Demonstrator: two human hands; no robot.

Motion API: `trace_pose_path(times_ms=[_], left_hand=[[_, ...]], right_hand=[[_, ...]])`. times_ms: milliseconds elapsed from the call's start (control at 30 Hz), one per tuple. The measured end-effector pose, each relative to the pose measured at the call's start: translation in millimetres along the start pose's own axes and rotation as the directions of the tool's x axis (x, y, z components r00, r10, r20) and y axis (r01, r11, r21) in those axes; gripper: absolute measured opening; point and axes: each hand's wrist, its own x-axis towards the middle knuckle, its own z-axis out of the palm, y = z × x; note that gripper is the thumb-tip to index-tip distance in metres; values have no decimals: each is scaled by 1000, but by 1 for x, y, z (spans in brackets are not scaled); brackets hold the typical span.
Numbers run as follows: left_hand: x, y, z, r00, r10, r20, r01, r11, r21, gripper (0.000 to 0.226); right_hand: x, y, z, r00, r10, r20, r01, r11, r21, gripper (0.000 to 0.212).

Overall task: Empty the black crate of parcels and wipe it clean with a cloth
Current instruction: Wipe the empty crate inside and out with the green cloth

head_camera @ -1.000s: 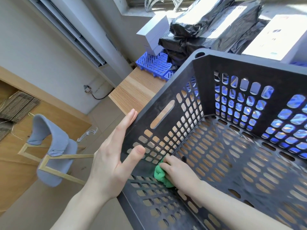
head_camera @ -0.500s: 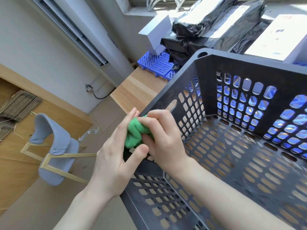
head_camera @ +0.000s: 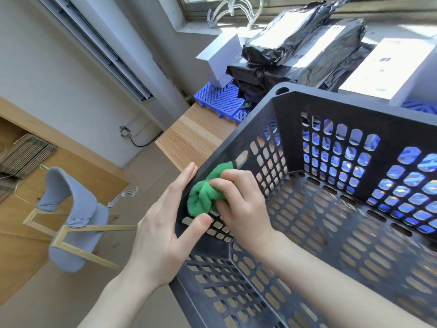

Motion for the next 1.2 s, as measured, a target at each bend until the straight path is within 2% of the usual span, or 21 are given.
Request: trace_pose_path(times_ms=[67,100,267,367,433,533,700,767,833,900,1033,1133,1200], left_hand=[[-1,0,-1,1000,-5,4,4,1000,1,70],[-1,0,-1,1000,-7,3,7,1000,1,70],[-2,3,-1,1000,-30,-2,30,999,18,70],[-1,5,-1,999,-38,5,38,999,20,70],[-1,5,-2,999,-45,5,45,998,36,70],[-1,6,-3,998,-56,4,56,998,43,70],[0,7,-5,999,-45,15,44,997,68,73],[0,7,-5,999,-33,10,32,997,76,74],[0,6,-5,1000,-21,5,21,996,84,75],[0,6,-4,1000,-13,-10,13,996,90,76],[-1,3,-3,999,3,-51,2,995,104,78],[2,-5,-3,997,58,-42,-54,995,88,82],[7,-10,-3,993,119,-10,-118,991,55,86]], right_hand=[[10,9,-6,997,-78,15,78,996,-31,22],[15,16,-9,997,-72,7,72,996,-53,19],[52,59,-28,974,183,-131,-199,973,-117,18],[71,79,-38,942,266,-204,-302,937,-174,23],[75,84,-40,939,259,-228,-308,926,-217,23],[62,88,-35,958,212,-194,-261,923,-281,19],[36,95,-30,957,259,-131,-289,894,-342,20],[32,97,-29,964,254,-80,-263,868,-421,22],[27,98,-29,936,352,-10,-327,858,-397,24],[21,102,-31,912,408,39,-339,804,-488,25],[11,106,-44,888,425,175,-294,818,-493,14],[13,102,-60,889,282,360,-23,813,-582,40],[16,92,-72,872,192,450,134,790,-598,41]])
